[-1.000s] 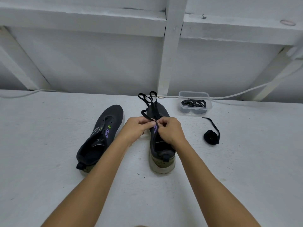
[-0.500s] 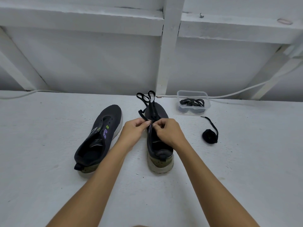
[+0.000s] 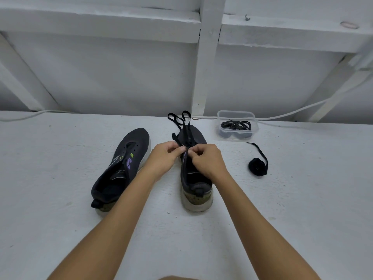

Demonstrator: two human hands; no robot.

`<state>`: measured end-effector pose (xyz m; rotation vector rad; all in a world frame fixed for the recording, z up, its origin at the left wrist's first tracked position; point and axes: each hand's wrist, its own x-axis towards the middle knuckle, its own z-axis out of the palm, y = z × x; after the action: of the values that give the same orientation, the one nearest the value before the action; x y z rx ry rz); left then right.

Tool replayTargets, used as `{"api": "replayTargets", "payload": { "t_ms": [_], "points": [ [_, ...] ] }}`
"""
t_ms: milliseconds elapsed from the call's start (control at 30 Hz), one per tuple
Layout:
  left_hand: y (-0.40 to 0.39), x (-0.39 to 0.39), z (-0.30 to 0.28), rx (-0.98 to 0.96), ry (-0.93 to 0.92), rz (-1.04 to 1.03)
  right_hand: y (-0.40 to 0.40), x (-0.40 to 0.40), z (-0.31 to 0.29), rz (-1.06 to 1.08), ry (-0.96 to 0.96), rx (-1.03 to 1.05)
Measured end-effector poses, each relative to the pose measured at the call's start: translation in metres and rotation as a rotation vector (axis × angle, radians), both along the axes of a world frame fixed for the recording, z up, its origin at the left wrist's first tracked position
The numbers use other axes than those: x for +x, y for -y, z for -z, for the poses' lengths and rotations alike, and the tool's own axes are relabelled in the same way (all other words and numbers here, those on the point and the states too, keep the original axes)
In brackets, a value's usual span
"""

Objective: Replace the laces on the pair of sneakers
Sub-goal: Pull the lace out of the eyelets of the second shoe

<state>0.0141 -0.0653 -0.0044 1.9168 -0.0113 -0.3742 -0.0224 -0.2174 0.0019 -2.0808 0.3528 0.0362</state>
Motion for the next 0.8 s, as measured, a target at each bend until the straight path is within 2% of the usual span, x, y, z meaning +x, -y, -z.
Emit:
{"api": "replayTargets", "payload": {
  "t_ms": [67, 133, 200, 233, 400, 600, 700, 800],
  "points": [
    [0.003, -0.002, 0.001, -0.051, -0.008, -0.056, 0.005, -0.002, 0.002, 0.04, 0.024, 0.096],
    [0.004, -0.004, 0.001, -0.087, -0.031, -0.112, 0.013, -0.005, 0.002, 0.097, 0.037, 0.282],
    [0.004, -0.003, 0.003, -0.065, -0.039, -0.141, 0.022, -0.01, 0.003, 0.162, 0.044, 0.428],
    [0.005, -0.004, 0.005, -0.046, -0.04, -0.15, 0.026, -0.013, 0.007, 0.196, 0.046, 0.439],
    [0.01, -0.012, 0.008, 0.121, -0.006, -0.156, 0.03, -0.027, 0.029, 0.305, 0.035, 0.371],
    [0.011, -0.015, -0.008, 0.123, 0.055, -0.064, 0.017, -0.033, 0.032, 0.275, 0.034, 0.405],
    [0.011, -0.017, -0.017, 0.134, 0.008, 0.017, 0.016, -0.028, 0.03, 0.187, 0.088, 0.192],
    [0.015, -0.026, -0.014, 0.205, 0.056, 0.133, 0.024, -0.022, 0.024, 0.082, 0.137, 0.027]
  ]
}}
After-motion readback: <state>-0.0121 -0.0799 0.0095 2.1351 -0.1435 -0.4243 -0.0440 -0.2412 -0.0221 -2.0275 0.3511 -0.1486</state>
